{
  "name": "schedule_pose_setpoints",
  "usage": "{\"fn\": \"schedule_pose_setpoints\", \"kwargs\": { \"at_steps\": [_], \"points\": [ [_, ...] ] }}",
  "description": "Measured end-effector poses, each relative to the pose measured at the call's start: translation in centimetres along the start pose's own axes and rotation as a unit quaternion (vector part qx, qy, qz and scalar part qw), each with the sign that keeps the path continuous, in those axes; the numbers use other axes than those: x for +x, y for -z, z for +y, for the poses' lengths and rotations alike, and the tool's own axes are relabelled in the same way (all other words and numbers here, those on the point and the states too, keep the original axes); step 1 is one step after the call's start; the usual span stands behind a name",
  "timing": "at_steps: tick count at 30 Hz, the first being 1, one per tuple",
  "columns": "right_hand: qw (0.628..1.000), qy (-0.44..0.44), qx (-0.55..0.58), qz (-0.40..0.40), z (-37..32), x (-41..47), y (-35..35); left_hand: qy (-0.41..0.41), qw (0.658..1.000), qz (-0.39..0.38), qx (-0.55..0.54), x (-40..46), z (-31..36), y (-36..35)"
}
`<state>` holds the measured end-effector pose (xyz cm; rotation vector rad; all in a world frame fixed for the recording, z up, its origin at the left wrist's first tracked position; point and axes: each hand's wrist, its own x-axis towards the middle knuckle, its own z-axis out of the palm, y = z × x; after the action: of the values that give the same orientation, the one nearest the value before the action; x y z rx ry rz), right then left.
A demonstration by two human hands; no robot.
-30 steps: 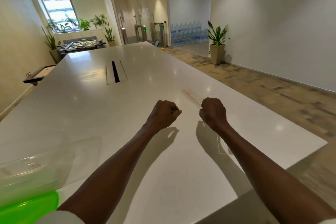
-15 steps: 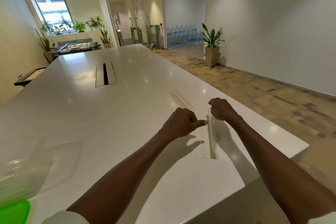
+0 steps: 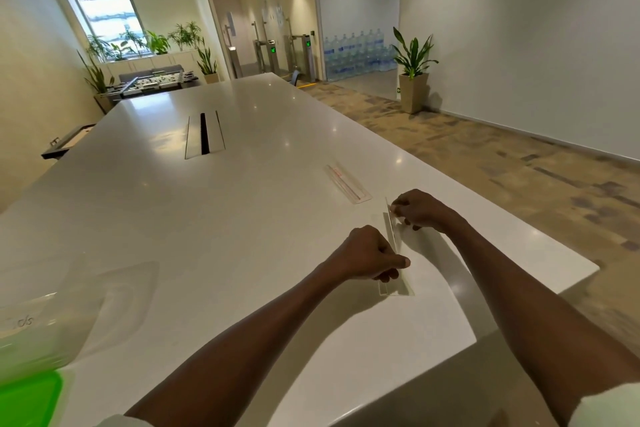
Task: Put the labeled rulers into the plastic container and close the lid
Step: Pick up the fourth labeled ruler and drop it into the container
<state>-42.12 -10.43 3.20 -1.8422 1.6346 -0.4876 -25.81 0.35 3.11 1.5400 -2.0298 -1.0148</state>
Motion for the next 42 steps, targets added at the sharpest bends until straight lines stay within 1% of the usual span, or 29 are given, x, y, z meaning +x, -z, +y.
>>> {"fn": "schedule_pose_setpoints", "kwargs": {
  "at_steps": [4, 7, 9, 11, 13, 16, 19, 21, 22, 24, 27, 30, 33, 35, 38, 42],
  "points": [
    [0.999, -0.022, 0.040, -0.010, -0.4, 0.1, -0.4, 0.042, 0.996, 0.026, -0.074, 0.0, -0.3, -0.4],
    [0.993, -0.037, 0.098, -0.049, -1.0, -0.1, -0.3, 0.079, 0.983, 0.042, -0.158, -0.3, -0.4, -0.2],
    [0.989, -0.049, 0.115, -0.077, -1.6, -0.4, -0.2, 0.085, 0.973, 0.050, -0.210, -0.5, -0.4, 0.1],
    [0.988, -0.052, 0.114, -0.089, -2.3, -0.7, -0.3, 0.083, 0.966, 0.066, -0.236, -0.6, -0.4, 0.4],
    [0.990, -0.044, 0.105, -0.079, -3.2, -0.9, -0.6, 0.079, 0.960, 0.077, -0.256, -0.8, -0.5, 0.5],
    [0.994, -0.025, 0.097, -0.048, -4.3, -1.0, -0.9, 0.070, 0.958, 0.071, -0.268, -1.2, -0.8, 0.4],
    [0.994, -0.001, 0.098, -0.046, -5.4, -1.2, -1.1, 0.073, 0.964, 0.053, -0.252, -1.4, -1.0, 0.5],
    [0.996, 0.027, 0.079, -0.040, -5.9, -1.3, -1.4, 0.082, 0.969, 0.063, -0.223, -1.4, -1.5, 1.0],
    [0.996, 0.043, 0.062, -0.036, -6.2, -1.4, -1.6, 0.087, 0.973, 0.082, -0.199, -1.4, -1.9, 1.3],
    [0.996, 0.081, -0.003, -0.028, -6.5, -1.5, -2.0, 0.097, 0.973, 0.149, -0.146, -1.5, -2.7, 2.1],
    [0.988, 0.115, -0.100, -0.023, -6.7, -1.7, -2.6, 0.099, 0.962, 0.239, -0.089, -1.4, -3.8, 3.6],
    [0.977, 0.143, -0.158, -0.020, -6.7, -2.1, -3.4, 0.101, 0.950, 0.287, -0.071, -1.1, -4.7, 4.8],
    [0.968, 0.172, -0.185, -0.010, -6.5, -2.5, -4.5, 0.086, 0.943, 0.319, -0.041, -0.7, -5.4, 5.5],
    [0.963, 0.186, -0.194, -0.003, -6.1, -2.6, -5.1, 0.063, 0.941, 0.332, -0.015, -0.5, -5.8, 5.6],
    [0.955, 0.209, -0.210, 0.007, -5.6, -2.6, -6.0, 0.034, 0.946, 0.322, 0.004, 0.0, -6.2, 5.5],
    [0.944, 0.237, -0.229, 0.029, -5.0, -2.7, -6.5, 0.018, 0.954, 0.280, 0.111, 0.5, -6.8, 5.4]
  ]
}}
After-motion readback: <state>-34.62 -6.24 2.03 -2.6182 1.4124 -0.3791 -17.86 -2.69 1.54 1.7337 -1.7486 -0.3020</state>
